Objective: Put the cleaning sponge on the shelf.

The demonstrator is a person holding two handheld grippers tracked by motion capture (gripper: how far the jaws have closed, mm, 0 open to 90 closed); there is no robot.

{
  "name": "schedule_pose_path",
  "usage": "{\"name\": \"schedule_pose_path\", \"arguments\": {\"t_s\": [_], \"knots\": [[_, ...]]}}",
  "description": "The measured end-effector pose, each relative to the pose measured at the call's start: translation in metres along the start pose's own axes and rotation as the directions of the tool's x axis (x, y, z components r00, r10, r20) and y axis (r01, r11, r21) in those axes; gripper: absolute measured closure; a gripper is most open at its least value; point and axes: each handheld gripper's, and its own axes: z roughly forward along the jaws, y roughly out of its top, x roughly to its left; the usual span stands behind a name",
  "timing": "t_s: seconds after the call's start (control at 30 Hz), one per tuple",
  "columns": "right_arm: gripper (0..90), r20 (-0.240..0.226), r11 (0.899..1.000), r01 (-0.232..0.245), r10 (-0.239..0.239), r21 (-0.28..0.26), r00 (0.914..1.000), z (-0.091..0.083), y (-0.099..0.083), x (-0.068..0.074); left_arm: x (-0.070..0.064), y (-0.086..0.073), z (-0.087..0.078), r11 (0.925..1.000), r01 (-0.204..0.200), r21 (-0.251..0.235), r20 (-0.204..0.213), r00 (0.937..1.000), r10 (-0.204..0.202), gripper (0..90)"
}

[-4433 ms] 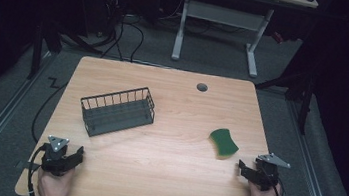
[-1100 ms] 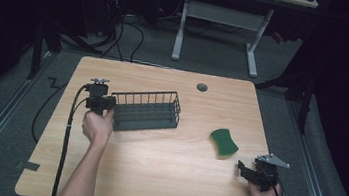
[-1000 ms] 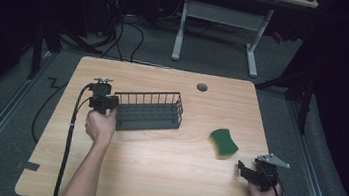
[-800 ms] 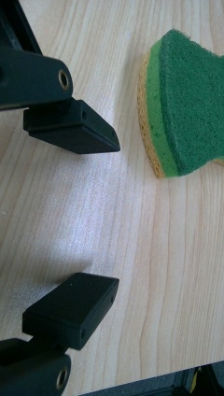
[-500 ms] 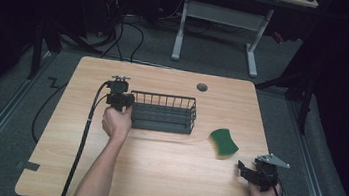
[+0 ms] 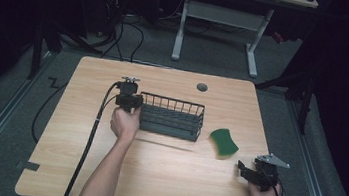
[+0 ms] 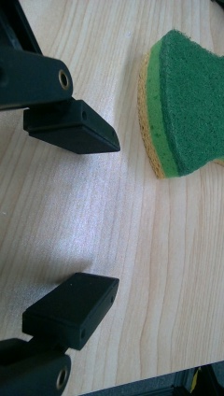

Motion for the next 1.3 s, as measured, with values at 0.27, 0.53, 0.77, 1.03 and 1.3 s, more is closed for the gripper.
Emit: {"name": "schedule_pose_path", "arguments": {"t_s": [0.27, 0.53, 0.77, 1.03, 1.3], "knots": [[29.9, 0.001, 1.000, -0.001, 0.001, 0.000, 1.0000, 0.000, 0.000, 0.000, 0.002, -0.001, -0.001, 0.9998, -0.018, 0.005, 0.037, 0.9992, 0.018, 73.9], [29.9, 0.002, 1.000, -0.002, 0.002, 0.000, 1.0000, 0.000, 0.000, 0.000, 0.008, -0.006, -0.012, 0.9957, -0.069, -0.062, 0.055, 0.9958, 0.073, 44.2], [29.9, 0.002, 1.000, -0.001, 0.001, 0.000, 1.0000, 0.000, 0.000, 0.000, 0.018, -0.013, -0.027, 0.9898, -0.086, -0.114, 0.102, 0.9900, 0.097, 37.9], [29.9, 0.002, 1.000, -0.003, 0.003, 0.000, 1.0000, 0.000, 0.000, 0.000, 0.030, -0.022, -0.050, 0.9824, -0.100, -0.158, 0.144, 0.9819, 0.123, 36.9], [28.2, -0.011, 1.000, 0.005, -0.005, 0.004, 0.9999, 0.001, 0.001, 0.000, 0.050, -0.042, -0.070, 0.9763, -0.104, -0.190, 0.149, 0.9799, 0.133, 36.3]]}}
